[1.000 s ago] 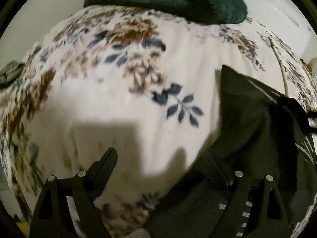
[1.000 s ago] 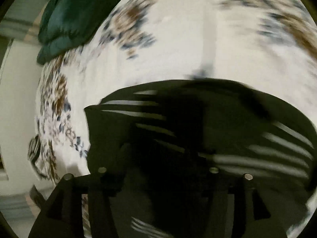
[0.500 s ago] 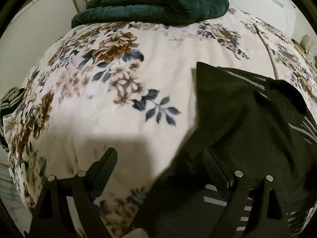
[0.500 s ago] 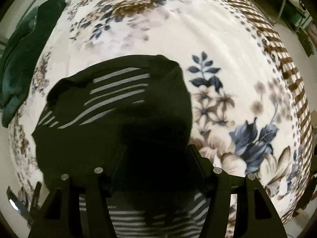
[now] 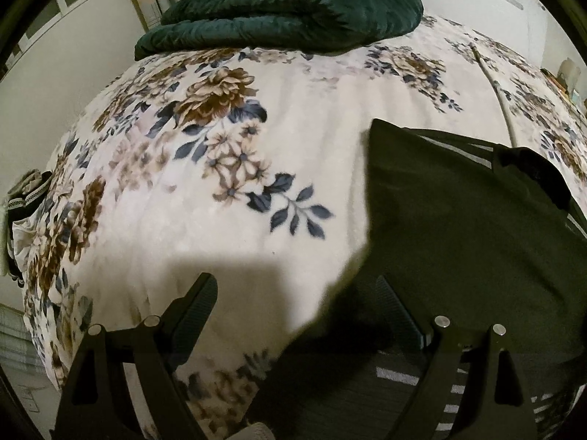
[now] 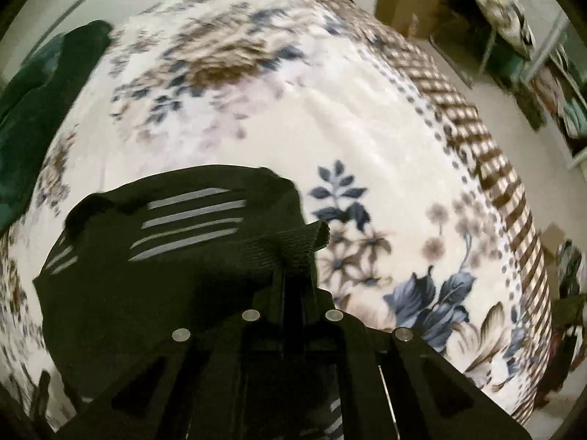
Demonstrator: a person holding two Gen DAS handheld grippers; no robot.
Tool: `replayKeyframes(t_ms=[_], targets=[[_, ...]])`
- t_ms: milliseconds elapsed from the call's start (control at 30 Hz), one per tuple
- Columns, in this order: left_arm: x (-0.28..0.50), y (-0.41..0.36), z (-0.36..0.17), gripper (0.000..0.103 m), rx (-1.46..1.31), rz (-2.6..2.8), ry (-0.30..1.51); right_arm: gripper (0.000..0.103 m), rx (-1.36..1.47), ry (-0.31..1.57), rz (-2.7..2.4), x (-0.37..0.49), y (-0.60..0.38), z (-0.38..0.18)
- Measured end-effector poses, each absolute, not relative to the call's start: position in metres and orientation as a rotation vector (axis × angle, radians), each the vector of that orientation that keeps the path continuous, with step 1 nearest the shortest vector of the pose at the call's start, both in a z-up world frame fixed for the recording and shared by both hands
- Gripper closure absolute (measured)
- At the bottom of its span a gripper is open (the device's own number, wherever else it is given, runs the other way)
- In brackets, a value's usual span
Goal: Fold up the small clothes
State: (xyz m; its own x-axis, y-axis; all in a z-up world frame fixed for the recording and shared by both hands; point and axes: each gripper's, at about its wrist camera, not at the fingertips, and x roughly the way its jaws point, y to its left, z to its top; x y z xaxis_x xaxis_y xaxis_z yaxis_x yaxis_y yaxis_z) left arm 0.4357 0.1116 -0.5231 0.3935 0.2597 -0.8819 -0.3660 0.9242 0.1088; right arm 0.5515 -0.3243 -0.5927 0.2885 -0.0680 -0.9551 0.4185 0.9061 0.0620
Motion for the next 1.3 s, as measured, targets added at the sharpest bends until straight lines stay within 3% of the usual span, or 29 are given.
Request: replayKeyframes(t_ms=[133,200,267,600,767,933,1300], targets=[[0.431,0.121,-0.525,0.015,-0.13,0.371,1.125,0.087,0.412,1.375,-0.28,0.566,-0.338,-0.62],[0.419,0.127,-0.522,0.015,-0.15,0.336,1.145,0.053,0.454,1.37,-0.24,0.556,-0.337,-0.615],[0.396,0.137,-0.516,0.015,-0.184,0.272,1.17,0.04,0.484,1.366,-0.199,0.535,-0.334,-0.607],[0.239,0.16,-0.542,0.015,-0.234,0.246,1.47,0.037,0.58,1.622,-0.106,0.368,-0.307,-0.636],[0.231,0.133,-0.555,0.015,-0.254,0.251,1.458,0.037,0.558,1.723,-0.167,0.301,-0.306,-0.665],[0.25,0.092,-0.575,0.015,-0.103,0.229,1.455,0.037,0.457,1.724,-0.208,0.274,-0.306,-0.677],[0.158,0.111,-0.594,0.015,0.067,0.268,1.604,0.037,0.475,1.722,-0.248,0.218,-0.317,-0.699]])
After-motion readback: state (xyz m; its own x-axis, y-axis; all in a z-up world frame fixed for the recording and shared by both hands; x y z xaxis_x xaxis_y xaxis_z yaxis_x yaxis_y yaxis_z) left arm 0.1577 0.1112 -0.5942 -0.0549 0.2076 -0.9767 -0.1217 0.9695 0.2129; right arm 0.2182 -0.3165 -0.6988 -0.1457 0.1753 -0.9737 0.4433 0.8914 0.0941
